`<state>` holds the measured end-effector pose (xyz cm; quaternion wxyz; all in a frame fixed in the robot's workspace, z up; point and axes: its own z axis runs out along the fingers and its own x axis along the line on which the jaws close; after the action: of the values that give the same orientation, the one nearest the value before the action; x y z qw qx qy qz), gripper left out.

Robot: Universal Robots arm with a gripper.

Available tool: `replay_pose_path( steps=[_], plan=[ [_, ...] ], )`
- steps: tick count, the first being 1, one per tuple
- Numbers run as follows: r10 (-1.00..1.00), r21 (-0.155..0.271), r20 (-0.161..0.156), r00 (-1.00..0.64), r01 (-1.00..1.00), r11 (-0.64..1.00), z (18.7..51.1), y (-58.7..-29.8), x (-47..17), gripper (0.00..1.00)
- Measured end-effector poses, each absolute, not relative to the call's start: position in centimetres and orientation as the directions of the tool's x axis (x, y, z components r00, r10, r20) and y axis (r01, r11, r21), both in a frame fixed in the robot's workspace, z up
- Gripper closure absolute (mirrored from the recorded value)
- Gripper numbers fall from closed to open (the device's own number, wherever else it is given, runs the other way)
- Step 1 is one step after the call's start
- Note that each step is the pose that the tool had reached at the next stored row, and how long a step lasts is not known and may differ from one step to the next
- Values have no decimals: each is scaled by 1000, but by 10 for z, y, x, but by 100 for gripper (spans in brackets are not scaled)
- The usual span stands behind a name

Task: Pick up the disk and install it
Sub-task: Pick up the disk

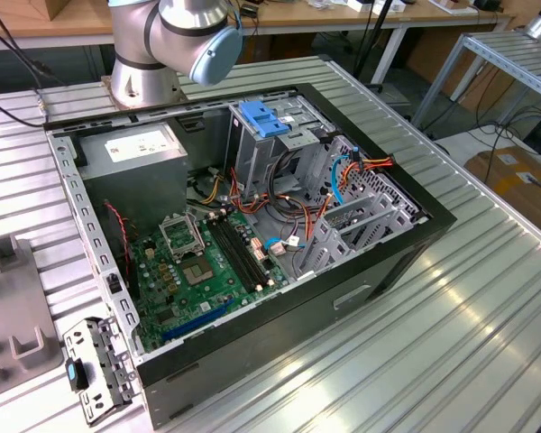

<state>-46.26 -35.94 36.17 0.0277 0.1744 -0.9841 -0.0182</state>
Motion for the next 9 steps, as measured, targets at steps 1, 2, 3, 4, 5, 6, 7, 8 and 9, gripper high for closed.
replay_pose_path(
  steps=[1,2,3,4,5,6,7,8,9],
  plan=[
    [-360,46,48,-932,-358,932,362,-359,-463,89],
    [-377,46,48,-925,-375,926,362,-359,-463,89],
    [-392,46,48,-919,-390,920,362,-359,-462,89],
    [-407,46,48,-912,-405,913,362,-359,-462,89],
    [-422,46,48,-905,-420,906,361,-359,-462,89],
    [-435,46,48,-899,-433,900,361,-359,-462,89],
    [-449,46,48,-892,-447,893,361,-359,-462,89],
    [-463,46,48,-885,-461,886,361,-359,-462,89],
    [-479,46,48,-877,-477,878,361,-359,-462,89]
  ],
)
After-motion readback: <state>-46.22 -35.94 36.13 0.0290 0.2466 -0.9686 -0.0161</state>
